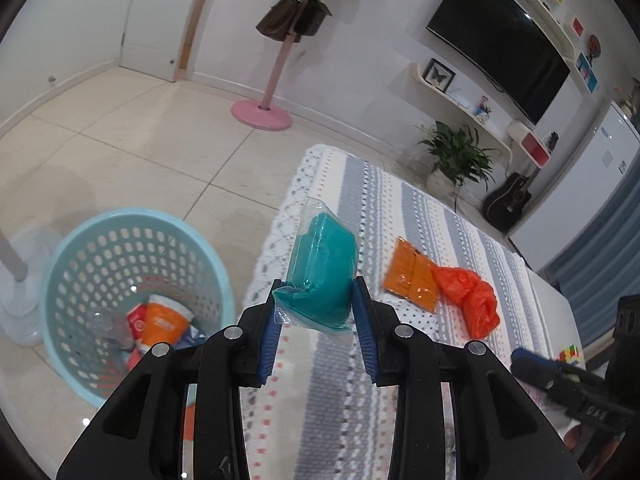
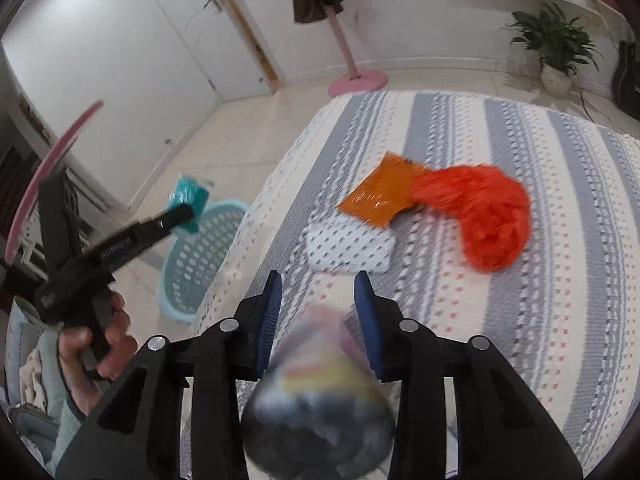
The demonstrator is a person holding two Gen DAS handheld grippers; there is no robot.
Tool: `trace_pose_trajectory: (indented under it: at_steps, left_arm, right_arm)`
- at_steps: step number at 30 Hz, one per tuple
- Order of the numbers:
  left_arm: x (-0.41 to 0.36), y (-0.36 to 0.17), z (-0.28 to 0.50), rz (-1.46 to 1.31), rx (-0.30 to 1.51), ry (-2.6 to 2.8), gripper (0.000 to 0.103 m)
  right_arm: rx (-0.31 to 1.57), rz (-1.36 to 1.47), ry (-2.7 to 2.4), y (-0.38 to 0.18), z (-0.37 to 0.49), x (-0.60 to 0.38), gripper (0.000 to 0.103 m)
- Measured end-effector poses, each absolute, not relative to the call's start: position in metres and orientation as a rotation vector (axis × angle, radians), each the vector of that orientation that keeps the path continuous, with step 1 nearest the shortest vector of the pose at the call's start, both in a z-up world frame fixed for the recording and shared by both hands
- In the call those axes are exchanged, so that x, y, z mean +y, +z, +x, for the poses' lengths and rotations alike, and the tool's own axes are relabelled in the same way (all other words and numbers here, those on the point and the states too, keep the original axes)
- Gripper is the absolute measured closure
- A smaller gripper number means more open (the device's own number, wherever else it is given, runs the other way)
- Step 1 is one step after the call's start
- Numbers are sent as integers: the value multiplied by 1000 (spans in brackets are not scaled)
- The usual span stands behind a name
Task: Collect trash
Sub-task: 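Carry teal packet and yogurt bottle to the basket and release both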
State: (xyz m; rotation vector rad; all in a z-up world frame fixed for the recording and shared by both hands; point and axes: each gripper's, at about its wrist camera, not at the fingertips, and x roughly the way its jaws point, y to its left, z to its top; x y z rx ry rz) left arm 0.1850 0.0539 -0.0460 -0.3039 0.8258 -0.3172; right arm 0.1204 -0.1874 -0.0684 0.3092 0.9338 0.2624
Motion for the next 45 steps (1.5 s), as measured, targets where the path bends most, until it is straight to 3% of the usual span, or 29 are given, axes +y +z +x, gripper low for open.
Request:
trace_pose_trajectory:
  at_steps: [7,10,11,13,23,29,45]
  left_arm:
    - [68,-43,184,-316,818,-309,71]
    - [70,-43,183,-320,816,-310,71]
    - [69,-43,183,-320,816,-310,71]
    - [70,-43,183,-321,816,-312,71]
    - [68,-41,181,-305,814,-308,71]
    - [72,-38,181,-278,803,-285,71]
    - [203,-20,169,-529,698,-135,71]
  right_arm:
    - [1098,277,278,-110,110,-165,83]
    - [1132,263,296,-116,100,-160,66]
    - [1140,265,303,-117,97,-159,54]
    - [1142,266,310,-116,88,-158,48]
    - [1299,232,306,-151,79,-124,47]
    - [1293,161,280,-150,83,-109,56]
    - [957,219,517,-30,149,-39,58]
